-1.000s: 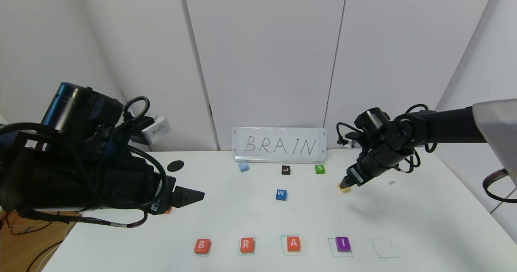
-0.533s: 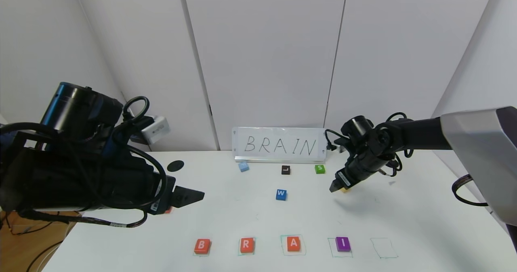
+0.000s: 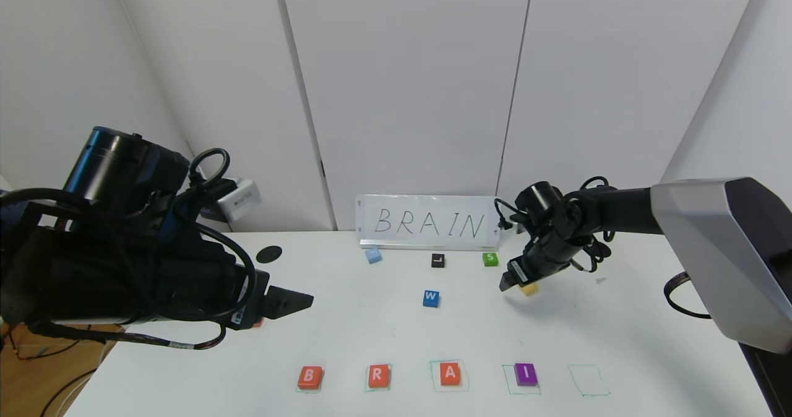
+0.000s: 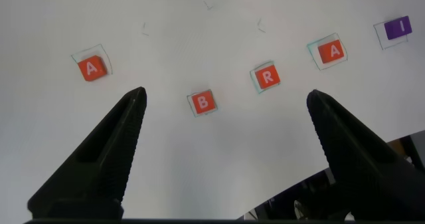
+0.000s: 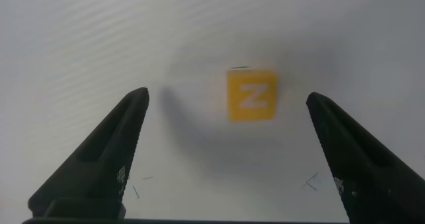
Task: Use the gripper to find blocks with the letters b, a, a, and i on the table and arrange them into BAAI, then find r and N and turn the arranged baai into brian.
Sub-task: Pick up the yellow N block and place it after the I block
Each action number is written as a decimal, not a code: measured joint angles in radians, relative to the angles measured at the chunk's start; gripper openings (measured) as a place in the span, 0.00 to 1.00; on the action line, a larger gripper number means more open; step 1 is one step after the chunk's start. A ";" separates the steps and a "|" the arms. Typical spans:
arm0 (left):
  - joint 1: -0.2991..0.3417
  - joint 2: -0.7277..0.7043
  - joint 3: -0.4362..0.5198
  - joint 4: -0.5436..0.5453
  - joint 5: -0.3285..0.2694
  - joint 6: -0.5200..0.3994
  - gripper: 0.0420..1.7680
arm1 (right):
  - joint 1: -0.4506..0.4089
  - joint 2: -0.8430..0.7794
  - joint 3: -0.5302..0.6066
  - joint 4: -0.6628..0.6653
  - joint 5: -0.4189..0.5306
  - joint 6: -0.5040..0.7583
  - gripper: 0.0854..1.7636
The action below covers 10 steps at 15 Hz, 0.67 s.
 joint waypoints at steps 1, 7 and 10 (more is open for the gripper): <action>-0.001 0.000 0.000 0.001 0.000 0.000 0.97 | -0.002 0.005 -0.002 -0.001 0.000 0.008 0.97; -0.001 -0.001 0.007 -0.003 0.000 0.009 0.97 | -0.007 0.021 -0.004 -0.001 -0.001 0.012 0.97; -0.002 -0.001 0.008 -0.003 0.000 0.009 0.97 | -0.013 0.023 -0.004 0.000 -0.001 0.011 0.97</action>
